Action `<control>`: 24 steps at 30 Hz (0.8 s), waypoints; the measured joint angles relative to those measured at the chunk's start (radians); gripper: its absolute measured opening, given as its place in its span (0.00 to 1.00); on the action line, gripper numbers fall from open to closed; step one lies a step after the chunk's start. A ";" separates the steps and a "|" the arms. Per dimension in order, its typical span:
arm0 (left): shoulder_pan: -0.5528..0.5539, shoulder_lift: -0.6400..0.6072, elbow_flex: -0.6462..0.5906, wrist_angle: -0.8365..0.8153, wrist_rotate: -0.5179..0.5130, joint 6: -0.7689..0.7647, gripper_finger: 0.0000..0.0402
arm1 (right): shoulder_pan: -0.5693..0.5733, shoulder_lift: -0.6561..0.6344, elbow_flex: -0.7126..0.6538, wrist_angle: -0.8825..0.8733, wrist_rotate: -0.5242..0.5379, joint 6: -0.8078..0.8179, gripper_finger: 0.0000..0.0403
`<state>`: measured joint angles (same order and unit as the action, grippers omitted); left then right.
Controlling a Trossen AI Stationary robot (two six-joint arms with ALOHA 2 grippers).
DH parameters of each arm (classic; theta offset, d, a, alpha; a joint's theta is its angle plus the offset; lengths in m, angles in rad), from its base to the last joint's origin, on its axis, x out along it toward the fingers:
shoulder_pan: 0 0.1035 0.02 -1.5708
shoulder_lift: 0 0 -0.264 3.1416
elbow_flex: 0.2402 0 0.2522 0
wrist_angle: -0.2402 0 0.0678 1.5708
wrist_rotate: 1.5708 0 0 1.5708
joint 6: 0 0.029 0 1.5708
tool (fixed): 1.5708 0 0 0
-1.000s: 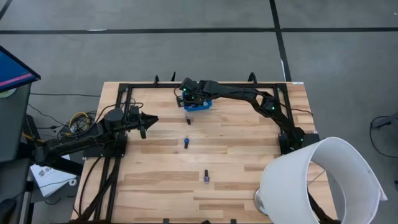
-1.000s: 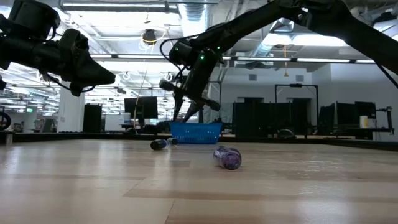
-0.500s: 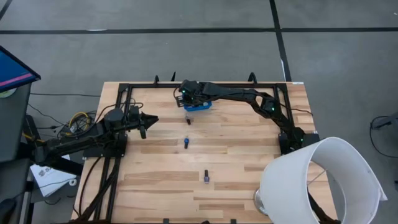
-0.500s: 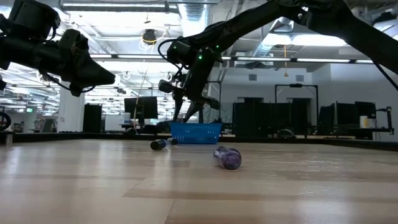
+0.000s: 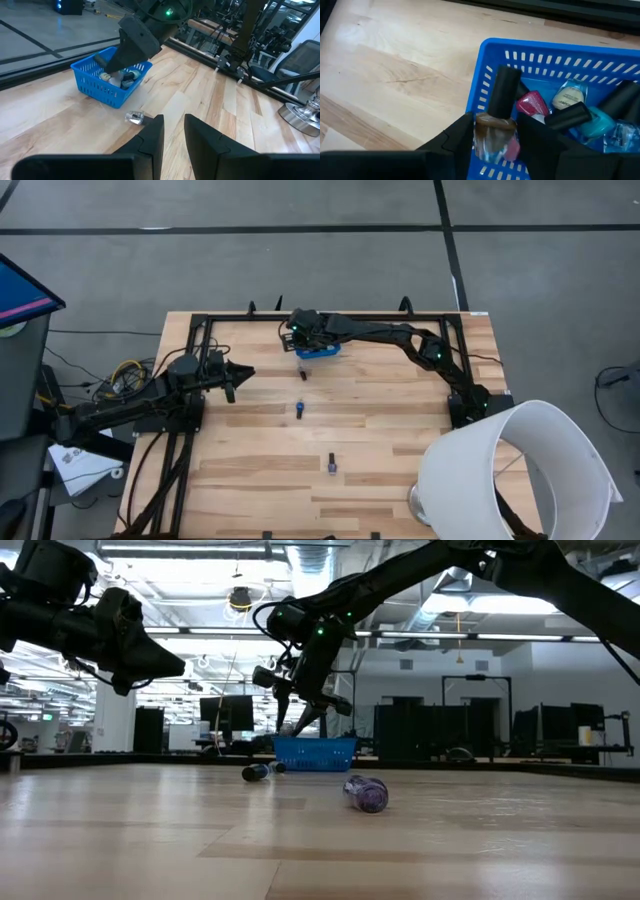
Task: Pick & Place Nail Polish
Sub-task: Put the brown nail polish bottle into the blue basket, then put the purple nail polish bottle into the blue basket
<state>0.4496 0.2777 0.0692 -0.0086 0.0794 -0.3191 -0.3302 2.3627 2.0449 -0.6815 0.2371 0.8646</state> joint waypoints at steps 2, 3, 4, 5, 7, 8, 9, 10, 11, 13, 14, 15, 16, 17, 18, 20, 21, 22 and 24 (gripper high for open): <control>0.000 0.000 0.000 0.000 0.000 0.000 0.18 | 0.000 0.000 0.000 0.000 0.000 0.000 0.36; 0.000 0.000 0.000 0.000 0.000 0.000 0.18 | 0.000 0.000 0.000 0.000 0.000 0.000 0.36; 0.000 0.000 0.000 0.000 0.000 0.000 0.18 | 0.000 0.000 0.000 0.000 0.000 0.000 0.35; 0.000 0.000 0.000 0.000 0.000 0.000 0.18 | 0.000 0.000 0.000 0.000 0.000 0.000 0.35; 0.000 0.000 0.000 0.000 0.000 -0.001 0.18 | 0.000 0.000 0.000 -0.001 0.000 0.000 0.35; 0.000 0.000 0.000 0.000 0.000 -0.003 0.18 | 0.000 0.000 0.000 0.000 -0.002 -0.006 0.35; 0.000 0.000 0.000 0.000 0.000 -0.003 0.18 | 0.000 -0.002 0.000 0.005 -0.007 -0.021 0.35; 0.000 0.000 0.000 0.001 0.000 -0.003 0.18 | -0.004 -0.011 -0.001 0.006 -0.022 -0.042 0.36; 0.000 0.000 0.000 0.001 0.000 -0.003 0.18 | -0.007 -0.025 -0.003 0.004 -0.034 -0.066 0.37; 0.000 0.000 0.000 0.004 0.000 -0.003 0.18 | -0.006 -0.067 0.002 0.002 -0.034 -0.107 0.38; 0.000 0.000 0.000 0.006 0.003 -0.003 0.18 | -0.003 -0.096 0.005 -0.014 -0.034 -0.131 0.39; 0.000 0.000 0.000 0.010 0.011 -0.003 0.18 | -0.001 -0.126 0.006 -0.033 -0.031 -0.152 0.39; 0.000 0.000 0.000 0.013 0.024 -0.003 0.18 | 0.006 -0.153 0.009 -0.045 -0.025 -0.172 0.40; 0.000 0.000 0.000 0.015 0.035 -0.003 0.19 | 0.013 -0.183 0.009 -0.063 -0.019 -0.186 0.40; 0.000 0.000 0.000 0.016 0.046 -0.003 0.20 | 0.024 -0.214 0.009 -0.102 -0.018 -0.192 0.40; 0.000 0.000 0.000 0.016 0.053 -0.003 0.22 | 0.057 -0.271 0.009 -0.166 -0.002 -0.192 0.41; 0.000 0.000 0.000 0.016 0.054 -0.005 0.23 | 0.077 -0.301 0.009 -0.216 0.009 -0.191 0.42; 0.000 0.000 0.000 0.016 0.053 -0.008 0.24 | 0.102 -0.327 0.009 -0.266 0.032 -0.184 0.43; 0.000 0.000 0.000 0.017 0.051 -0.010 0.27 | 0.159 -0.364 0.010 -0.355 0.089 -0.145 0.45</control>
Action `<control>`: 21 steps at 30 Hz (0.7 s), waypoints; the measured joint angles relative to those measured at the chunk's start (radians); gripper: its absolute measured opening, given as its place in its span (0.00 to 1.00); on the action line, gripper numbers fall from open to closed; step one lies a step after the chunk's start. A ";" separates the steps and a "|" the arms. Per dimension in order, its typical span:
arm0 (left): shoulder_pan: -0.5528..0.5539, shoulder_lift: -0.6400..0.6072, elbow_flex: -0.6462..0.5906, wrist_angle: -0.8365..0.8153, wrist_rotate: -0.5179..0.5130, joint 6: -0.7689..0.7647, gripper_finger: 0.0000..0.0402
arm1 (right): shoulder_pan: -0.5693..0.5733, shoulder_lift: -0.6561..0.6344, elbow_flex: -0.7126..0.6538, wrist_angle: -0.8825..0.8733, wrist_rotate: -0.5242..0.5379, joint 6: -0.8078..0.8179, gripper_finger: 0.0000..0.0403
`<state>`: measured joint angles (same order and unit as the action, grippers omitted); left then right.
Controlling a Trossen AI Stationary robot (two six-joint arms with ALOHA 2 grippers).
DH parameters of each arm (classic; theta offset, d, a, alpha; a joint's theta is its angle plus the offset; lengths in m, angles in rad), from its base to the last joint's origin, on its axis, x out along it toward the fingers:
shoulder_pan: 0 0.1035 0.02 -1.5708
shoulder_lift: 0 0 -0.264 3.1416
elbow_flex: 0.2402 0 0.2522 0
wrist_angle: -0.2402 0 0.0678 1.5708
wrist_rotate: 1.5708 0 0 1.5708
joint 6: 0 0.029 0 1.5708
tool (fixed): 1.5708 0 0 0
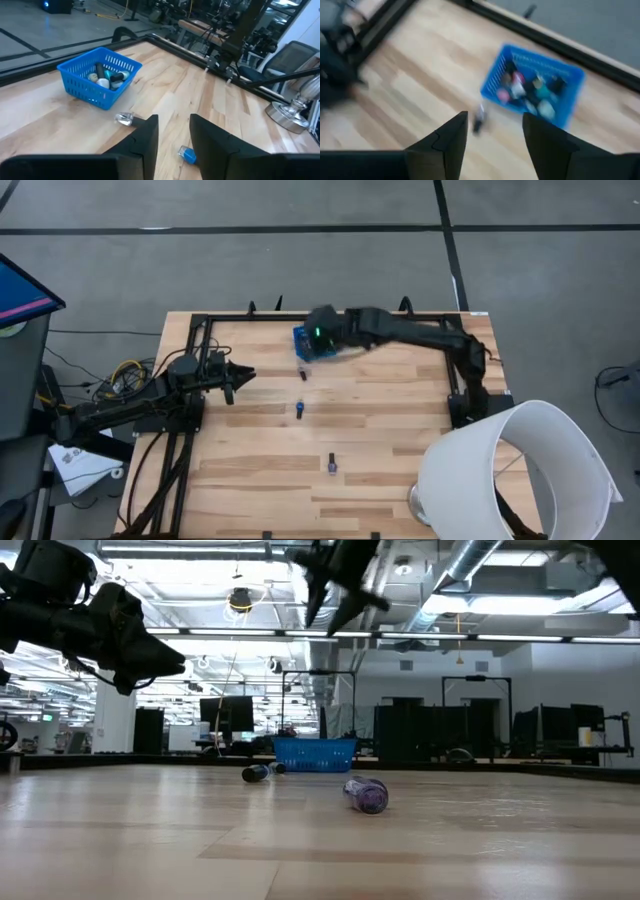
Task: Pick & Place Nail Polish
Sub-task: Put the purple nail polish bottle into the blue basket
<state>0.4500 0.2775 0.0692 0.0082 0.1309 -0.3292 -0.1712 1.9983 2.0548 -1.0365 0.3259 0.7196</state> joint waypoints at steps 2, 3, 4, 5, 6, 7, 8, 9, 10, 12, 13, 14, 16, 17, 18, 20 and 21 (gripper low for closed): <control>0.000 0.000 0.000 0.000 -0.003 -0.004 0.29 | 0.063 -0.012 -0.001 -0.091 0.047 0.064 0.49; 0.000 0.000 0.000 0.000 -0.004 -0.009 0.30 | 0.094 -0.011 -0.002 -0.123 0.058 0.097 0.52; 0.000 0.000 0.000 0.000 -0.008 -0.014 0.31 | 0.122 -0.006 -0.002 -0.150 0.063 0.131 0.54; 0.000 0.000 0.000 0.000 -0.009 -0.017 0.32 | 0.147 0.002 -0.002 -0.169 0.064 0.160 0.57; 0.000 0.000 0.000 0.000 -0.010 -0.019 0.33 | 0.168 0.006 -0.003 -0.186 0.062 0.180 0.60; 0.000 0.000 0.000 0.000 -0.010 -0.019 0.34 | 0.186 0.014 -0.004 -0.206 0.061 0.193 0.63; 0.000 0.000 0.000 0.000 -0.010 -0.019 0.35 | 0.196 0.029 -0.005 -0.205 0.061 0.203 0.64; 0.000 0.000 0.000 0.000 -0.010 -0.019 0.35 | 0.201 0.045 -0.006 -0.190 0.052 0.215 0.66; 0.000 0.000 0.000 0.000 -0.009 -0.019 0.36 | 0.203 0.055 -0.015 -0.188 0.034 0.222 0.67; 0.000 0.004 0.000 0.000 -0.010 -0.024 0.37 | 0.204 0.089 -0.025 -0.190 -0.019 0.225 0.68; 0.000 0.008 0.000 0.001 -0.010 -0.026 0.37 | 0.204 0.110 -0.018 -0.151 -0.052 0.228 0.68; 0.000 0.009 0.000 -0.002 -0.009 -0.027 0.37 | 0.208 0.121 -0.021 -0.147 -0.087 0.232 0.68; 0.000 0.024 0.000 0.000 -0.010 -0.027 0.38 | 0.229 0.154 -0.026 -0.166 -0.135 0.236 0.68; 0.000 0.030 0.000 0.000 -0.009 -0.027 0.38 | 0.239 0.177 -0.017 -0.105 -0.168 0.246 0.68; 0.000 0.032 0.000 -0.007 -0.009 -0.027 0.38 | 0.250 0.190 -0.019 -0.093 -0.193 0.253 0.68; -0.001 0.057 0.000 -0.002 -0.006 -0.027 0.39 | 0.276 0.224 -0.027 -0.144 -0.234 0.264 0.68; -0.001 0.063 0.001 -0.003 -0.003 -0.027 0.39 | 0.287 0.241 -0.020 -0.095 -0.258 0.273 0.68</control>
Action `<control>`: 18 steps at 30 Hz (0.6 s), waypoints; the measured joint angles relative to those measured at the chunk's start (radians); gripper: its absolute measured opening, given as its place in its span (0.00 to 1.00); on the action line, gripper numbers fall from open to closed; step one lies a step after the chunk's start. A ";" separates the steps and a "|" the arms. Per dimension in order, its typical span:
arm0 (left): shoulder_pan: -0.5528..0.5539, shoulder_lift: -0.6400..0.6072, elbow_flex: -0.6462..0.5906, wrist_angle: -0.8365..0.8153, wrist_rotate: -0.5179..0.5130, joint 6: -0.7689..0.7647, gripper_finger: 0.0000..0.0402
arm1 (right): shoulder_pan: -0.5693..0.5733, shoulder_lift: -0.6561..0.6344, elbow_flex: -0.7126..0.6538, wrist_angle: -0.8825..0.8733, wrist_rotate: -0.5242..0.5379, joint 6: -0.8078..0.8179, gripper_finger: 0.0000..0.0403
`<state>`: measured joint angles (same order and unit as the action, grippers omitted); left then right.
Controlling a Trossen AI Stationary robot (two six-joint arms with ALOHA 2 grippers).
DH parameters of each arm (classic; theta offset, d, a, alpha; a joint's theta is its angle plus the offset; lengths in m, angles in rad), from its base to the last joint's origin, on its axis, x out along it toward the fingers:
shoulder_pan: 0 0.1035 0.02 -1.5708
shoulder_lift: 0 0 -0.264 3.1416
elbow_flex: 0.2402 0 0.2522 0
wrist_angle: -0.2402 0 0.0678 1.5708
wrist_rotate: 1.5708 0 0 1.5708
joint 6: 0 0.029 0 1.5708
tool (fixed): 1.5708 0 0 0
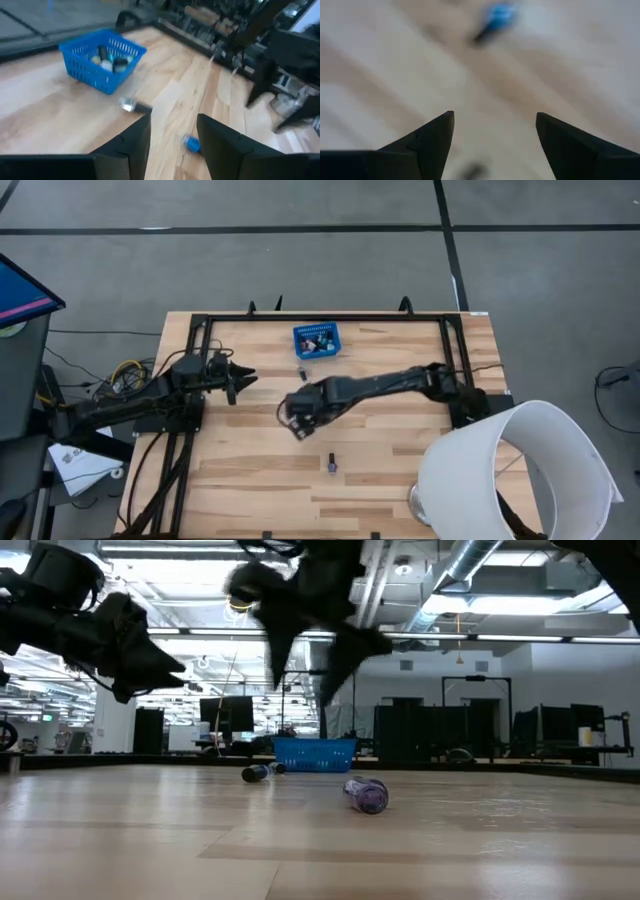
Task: Pick & Place Nail Polish
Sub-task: Put the purple nail polish bottle into the blue basket
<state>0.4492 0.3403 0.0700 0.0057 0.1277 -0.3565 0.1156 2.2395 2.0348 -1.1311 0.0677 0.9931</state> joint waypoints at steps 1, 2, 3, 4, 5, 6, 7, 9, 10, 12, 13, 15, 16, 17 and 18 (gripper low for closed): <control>0.000 0.004 -0.001 -0.007 0.002 0.000 0.39 | 0.008 0.009 -0.001 -0.003 -0.016 0.005 0.68; -0.001 0.020 -0.001 -0.005 0.002 0.000 0.40 | 0.016 0.018 -0.004 -0.049 -0.026 0.011 0.68; -0.002 0.035 0.000 0.003 0.001 0.000 0.40 | 0.026 0.032 -0.004 -0.036 -0.046 0.019 0.68; -0.002 0.039 0.000 0.002 0.001 0.000 0.40 | 0.037 0.044 0.000 0.002 -0.064 0.029 0.68; -0.002 0.042 -0.001 0.000 0.002 0.000 0.40 | 0.045 0.054 -0.002 -0.009 -0.071 0.035 0.68; -0.005 0.055 -0.001 0.009 0.004 0.000 0.41 | 0.055 0.065 -0.004 -0.027 -0.085 0.043 0.68; -0.005 0.061 0.000 0.017 0.006 0.000 0.41 | 0.066 0.073 -0.004 -0.009 -0.099 0.057 0.68; -0.005 0.061 -0.001 0.015 0.008 0.000 0.41 | 0.088 0.075 -0.004 -0.021 -0.111 0.077 0.68; -0.006 0.064 -0.001 0.022 0.011 0.000 0.41 | 0.099 0.072 -0.004 -0.029 -0.115 0.090 0.68; -0.006 0.061 -0.001 0.023 0.010 0.000 0.41 | 0.117 0.071 -0.001 -0.023 -0.111 0.126 0.68; -0.006 0.060 -0.001 0.025 0.011 0.000 0.41 | 0.124 0.072 -0.001 -0.038 -0.101 0.144 0.68; -0.006 0.058 -0.001 0.027 0.010 0.000 0.40 | 0.136 0.072 -0.002 -0.062 -0.096 0.178 0.68; -0.006 0.058 -0.001 0.028 0.010 0.000 0.40 | 0.139 0.072 -0.002 -0.071 -0.096 0.192 0.68; -0.006 0.057 -0.001 0.030 0.010 0.000 0.40 | 0.144 0.072 -0.002 -0.086 -0.097 0.206 0.68; -0.006 0.057 -0.001 0.031 0.010 0.000 0.40 | 0.150 0.072 -0.002 -0.093 -0.097 0.216 0.68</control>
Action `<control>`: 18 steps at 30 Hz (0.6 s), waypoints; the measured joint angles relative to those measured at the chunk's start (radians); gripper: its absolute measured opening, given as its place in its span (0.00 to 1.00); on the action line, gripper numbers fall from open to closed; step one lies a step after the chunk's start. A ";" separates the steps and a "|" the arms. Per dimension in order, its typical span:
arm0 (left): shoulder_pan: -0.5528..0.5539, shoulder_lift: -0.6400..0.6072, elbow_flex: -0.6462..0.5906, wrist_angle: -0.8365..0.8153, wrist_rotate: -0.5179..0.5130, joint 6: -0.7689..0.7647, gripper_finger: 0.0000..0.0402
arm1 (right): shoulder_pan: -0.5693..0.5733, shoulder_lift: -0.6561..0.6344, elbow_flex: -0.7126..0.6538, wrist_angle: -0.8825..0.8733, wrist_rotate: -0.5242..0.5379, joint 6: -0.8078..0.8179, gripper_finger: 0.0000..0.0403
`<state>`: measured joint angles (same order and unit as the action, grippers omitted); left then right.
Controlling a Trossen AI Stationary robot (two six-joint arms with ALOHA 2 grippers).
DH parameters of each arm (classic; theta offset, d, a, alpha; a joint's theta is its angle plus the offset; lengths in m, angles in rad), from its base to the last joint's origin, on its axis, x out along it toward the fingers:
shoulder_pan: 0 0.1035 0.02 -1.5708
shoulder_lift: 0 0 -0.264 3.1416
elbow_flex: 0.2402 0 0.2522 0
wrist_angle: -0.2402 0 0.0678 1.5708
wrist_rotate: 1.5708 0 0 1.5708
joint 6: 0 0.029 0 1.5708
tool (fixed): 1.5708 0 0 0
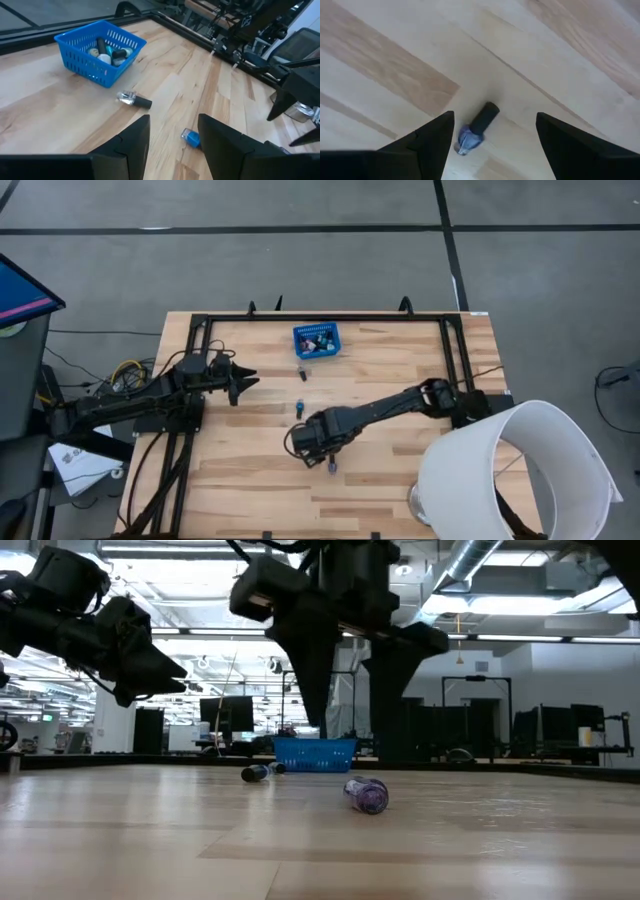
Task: Pick & Place Nail Polish
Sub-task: Put the purple nail polish bottle into the blue basket
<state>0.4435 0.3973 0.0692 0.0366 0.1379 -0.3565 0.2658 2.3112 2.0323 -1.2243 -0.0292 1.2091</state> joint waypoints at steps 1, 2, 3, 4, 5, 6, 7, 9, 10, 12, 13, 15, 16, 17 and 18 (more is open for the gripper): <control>0.000 0.000 0.000 0.001 0.000 0.000 0.40 | 0.006 0.000 0.000 0.002 -0.001 0.008 0.68; 0.000 0.000 0.000 0.002 0.000 0.000 0.40 | 0.012 0.000 0.000 0.004 -0.001 0.018 0.68; 0.000 0.000 0.000 0.003 0.000 0.000 0.40 | 0.016 0.000 0.000 0.004 -0.006 0.023 0.68; 0.000 0.000 0.000 0.003 0.000 0.000 0.40 | 0.019 0.000 0.000 0.005 -0.006 0.028 0.68; 0.000 0.000 0.000 0.003 0.000 0.000 0.40 | 0.021 0.000 0.000 0.005 -0.008 0.036 0.68; 0.000 0.000 0.000 0.004 0.000 0.000 0.40 | 0.025 0.000 0.000 0.006 -0.007 0.044 0.68; 0.000 0.000 0.000 0.004 0.002 0.000 0.40 | 0.029 0.000 0.000 0.009 -0.006 0.048 0.68; 0.000 0.000 0.000 0.006 0.009 0.000 0.40 | 0.027 -0.001 -0.018 0.050 -0.005 0.052 0.68; 0.000 0.000 0.000 0.006 0.014 0.000 0.40 | 0.028 -0.001 -0.038 0.075 -0.010 0.064 0.68; 0.000 0.000 0.000 0.006 0.024 0.000 0.40 | 0.030 0.000 -0.087 0.112 -0.029 0.089 0.68; 0.000 0.000 0.000 0.006 0.028 0.000 0.40 | 0.033 0.001 -0.107 0.128 -0.037 0.098 0.68; 0.000 0.000 0.000 0.006 0.028 0.000 0.40 | 0.037 0.001 -0.145 0.181 -0.059 0.111 0.68; 0.000 0.000 0.000 0.006 0.028 0.000 0.40 | 0.040 0.001 -0.162 0.208 -0.070 0.118 0.68; 0.000 0.000 0.000 0.007 0.028 0.002 0.40 | 0.043 0.001 -0.177 0.228 -0.075 0.123 0.68; 0.000 0.000 0.000 0.008 0.028 0.003 0.40 | 0.043 0.001 -0.189 0.245 -0.076 0.126 0.68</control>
<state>0.4435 0.3973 0.0692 0.0442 0.1661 -0.3532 0.3084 2.3123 1.8436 -0.9793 -0.1048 1.3353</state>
